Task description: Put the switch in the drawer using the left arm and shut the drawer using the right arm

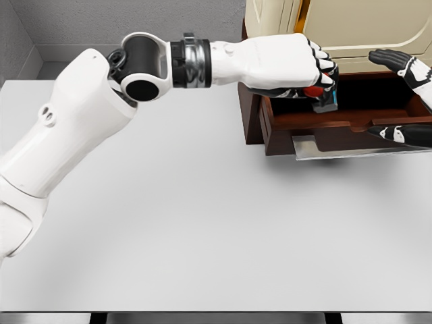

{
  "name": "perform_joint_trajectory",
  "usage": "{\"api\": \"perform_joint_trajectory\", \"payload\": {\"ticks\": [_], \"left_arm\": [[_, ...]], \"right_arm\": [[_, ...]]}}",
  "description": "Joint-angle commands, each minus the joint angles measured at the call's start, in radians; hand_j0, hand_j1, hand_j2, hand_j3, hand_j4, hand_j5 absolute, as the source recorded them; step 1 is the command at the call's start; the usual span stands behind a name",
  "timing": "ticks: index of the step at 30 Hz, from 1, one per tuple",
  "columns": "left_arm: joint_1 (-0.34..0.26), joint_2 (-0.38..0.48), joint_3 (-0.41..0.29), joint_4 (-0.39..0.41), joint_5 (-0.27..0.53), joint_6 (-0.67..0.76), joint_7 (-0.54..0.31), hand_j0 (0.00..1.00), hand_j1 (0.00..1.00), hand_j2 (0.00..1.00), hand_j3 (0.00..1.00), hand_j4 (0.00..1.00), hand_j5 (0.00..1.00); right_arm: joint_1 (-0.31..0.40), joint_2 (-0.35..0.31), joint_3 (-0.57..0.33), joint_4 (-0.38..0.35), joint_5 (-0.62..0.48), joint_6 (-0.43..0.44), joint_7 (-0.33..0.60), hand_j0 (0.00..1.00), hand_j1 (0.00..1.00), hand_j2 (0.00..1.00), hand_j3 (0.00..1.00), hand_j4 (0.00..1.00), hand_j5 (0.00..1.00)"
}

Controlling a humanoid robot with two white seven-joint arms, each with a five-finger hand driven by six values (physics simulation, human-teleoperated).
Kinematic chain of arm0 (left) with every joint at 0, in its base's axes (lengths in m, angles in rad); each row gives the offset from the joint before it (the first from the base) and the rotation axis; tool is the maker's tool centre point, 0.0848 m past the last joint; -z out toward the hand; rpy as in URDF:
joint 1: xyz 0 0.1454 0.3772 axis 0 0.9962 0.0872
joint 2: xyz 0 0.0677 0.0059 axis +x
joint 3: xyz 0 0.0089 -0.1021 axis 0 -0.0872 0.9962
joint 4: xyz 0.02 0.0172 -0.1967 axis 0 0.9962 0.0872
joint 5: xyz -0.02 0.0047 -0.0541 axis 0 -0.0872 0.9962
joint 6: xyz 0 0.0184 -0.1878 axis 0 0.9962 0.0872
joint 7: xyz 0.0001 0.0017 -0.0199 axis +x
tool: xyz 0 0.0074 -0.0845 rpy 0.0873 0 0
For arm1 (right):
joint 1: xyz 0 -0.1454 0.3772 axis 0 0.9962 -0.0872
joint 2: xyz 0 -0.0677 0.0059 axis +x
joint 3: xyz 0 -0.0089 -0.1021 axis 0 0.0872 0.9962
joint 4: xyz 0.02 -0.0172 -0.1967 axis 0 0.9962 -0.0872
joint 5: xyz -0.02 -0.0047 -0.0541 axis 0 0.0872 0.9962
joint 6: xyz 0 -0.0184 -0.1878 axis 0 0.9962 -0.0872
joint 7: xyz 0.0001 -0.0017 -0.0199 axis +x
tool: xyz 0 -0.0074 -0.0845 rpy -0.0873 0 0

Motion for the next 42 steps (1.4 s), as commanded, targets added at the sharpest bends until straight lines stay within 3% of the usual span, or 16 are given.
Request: {"api": "perform_joint_trajectory", "payload": {"ticks": [1,13,14,16,22,29,34,42], "left_arm": [[0.000,0.002,0.002,0.001,0.004,0.002,-0.001,0.48,0.48,0.48,0.48,0.48,0.48],[-0.014,-0.027,0.002,0.025,0.001,0.002,-0.001,0.51,0.51,0.51,0.51,0.51,0.51],[-0.014,-0.029,0.002,0.025,0.003,0.002,-0.001,0.63,0.63,0.63,0.63,0.63,0.63],[-0.011,-0.016,0.006,0.027,0.006,0.002,0.001,1.00,1.00,1.00,1.00,1.00,1.00],[-0.002,0.013,0.066,0.068,0.009,0.002,0.004,1.00,1.00,1.00,1.00,1.00,1.00],[-0.003,0.033,0.065,0.053,0.020,0.002,0.004,1.00,1.00,1.00,1.00,1.00,1.00],[0.018,0.145,0.057,-0.016,0.055,0.002,0.004,1.00,1.00,1.00,1.00,1.00,1.00],[0.049,0.205,0.046,-0.180,0.054,0.002,0.004,1.00,1.00,1.00,1.00,1.00,1.00]], "right_arm": [[0.000,-0.001,-0.001,-0.001,-0.006,0.000,-0.001,1.00,1.00,1.00,1.00,1.00,1.00],[0.002,-0.001,-0.001,-0.001,-0.006,0.000,-0.001,1.00,1.00,1.00,1.00,1.00,1.00],[0.002,-0.001,-0.001,-0.001,-0.006,0.000,-0.001,1.00,1.00,1.00,1.00,1.00,1.00],[0.002,0.000,-0.001,-0.001,-0.006,0.000,-0.001,1.00,1.00,1.00,1.00,1.00,1.00],[0.002,-0.001,-0.001,-0.001,-0.006,0.000,-0.001,1.00,1.00,1.00,1.00,1.00,1.00],[0.002,0.000,-0.001,-0.001,-0.006,0.000,-0.001,1.00,1.00,1.00,1.00,1.00,1.00],[0.002,0.000,0.000,-0.001,-0.006,0.000,-0.001,1.00,1.00,1.00,1.00,1.00,1.00],[0.038,0.012,-0.003,-0.009,-0.006,0.000,-0.001,1.00,1.00,1.00,1.00,1.00,1.00]]}}
